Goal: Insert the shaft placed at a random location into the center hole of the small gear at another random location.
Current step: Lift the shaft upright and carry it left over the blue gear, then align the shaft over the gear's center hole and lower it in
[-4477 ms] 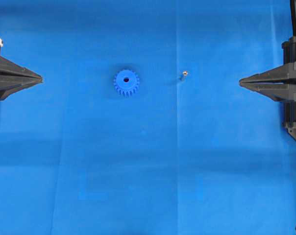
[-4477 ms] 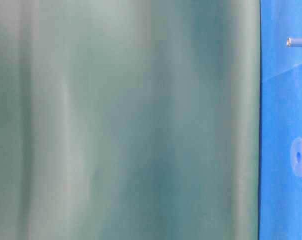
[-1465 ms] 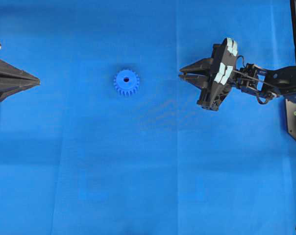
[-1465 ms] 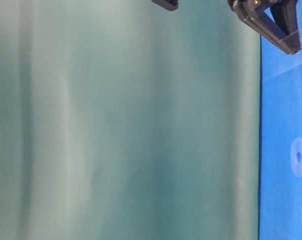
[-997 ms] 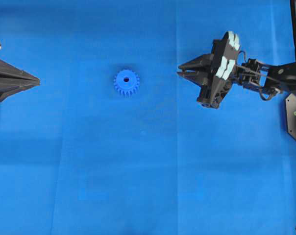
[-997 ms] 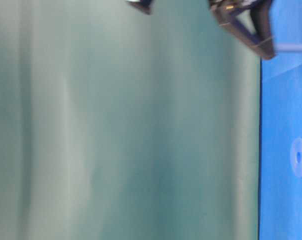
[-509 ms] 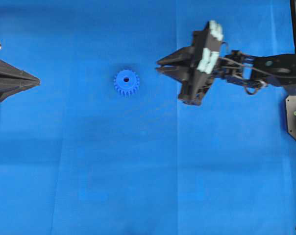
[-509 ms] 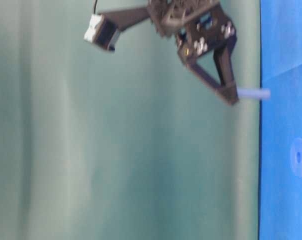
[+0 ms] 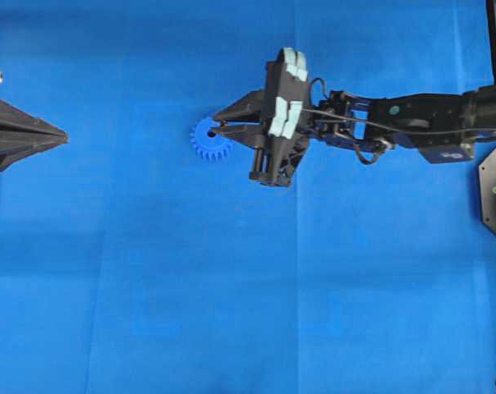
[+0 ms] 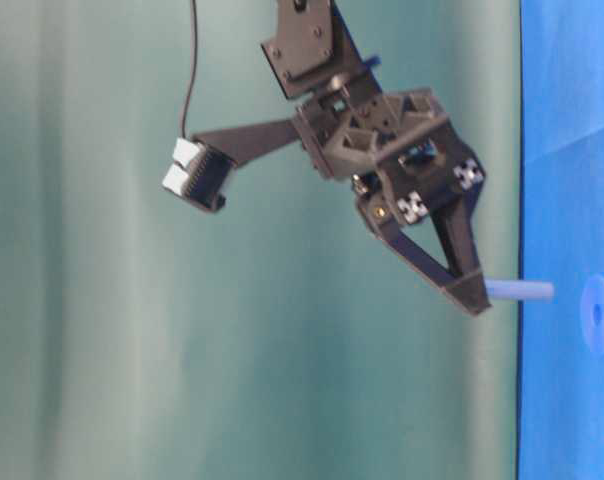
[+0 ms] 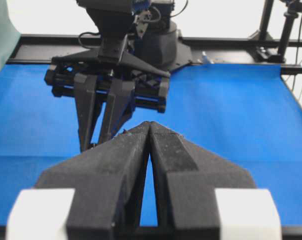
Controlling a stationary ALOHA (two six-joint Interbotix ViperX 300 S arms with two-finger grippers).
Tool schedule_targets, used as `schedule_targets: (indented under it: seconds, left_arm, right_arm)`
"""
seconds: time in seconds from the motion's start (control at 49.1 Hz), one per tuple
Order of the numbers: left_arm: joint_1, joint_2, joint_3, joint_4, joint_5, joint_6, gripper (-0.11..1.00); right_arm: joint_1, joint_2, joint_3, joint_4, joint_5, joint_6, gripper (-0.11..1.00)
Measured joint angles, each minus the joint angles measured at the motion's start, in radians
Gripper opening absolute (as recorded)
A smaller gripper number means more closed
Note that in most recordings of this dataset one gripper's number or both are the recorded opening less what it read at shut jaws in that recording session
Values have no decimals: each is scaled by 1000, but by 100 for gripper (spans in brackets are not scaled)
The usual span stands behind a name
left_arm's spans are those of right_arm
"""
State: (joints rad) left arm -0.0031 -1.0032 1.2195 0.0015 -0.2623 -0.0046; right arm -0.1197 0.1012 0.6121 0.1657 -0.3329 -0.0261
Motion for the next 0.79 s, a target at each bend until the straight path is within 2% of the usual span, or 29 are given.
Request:
schedule_targets:
  seconds: [0.468,0.794]
  left_arm:
    - [0,2,2,0,0,0,2]
    - [2,2,8,0,0,0,2]
  right_arm:
    - [0,94,-25,0,-49,-6,2]
    - [2,98,-23,-2,-54,-6,3]
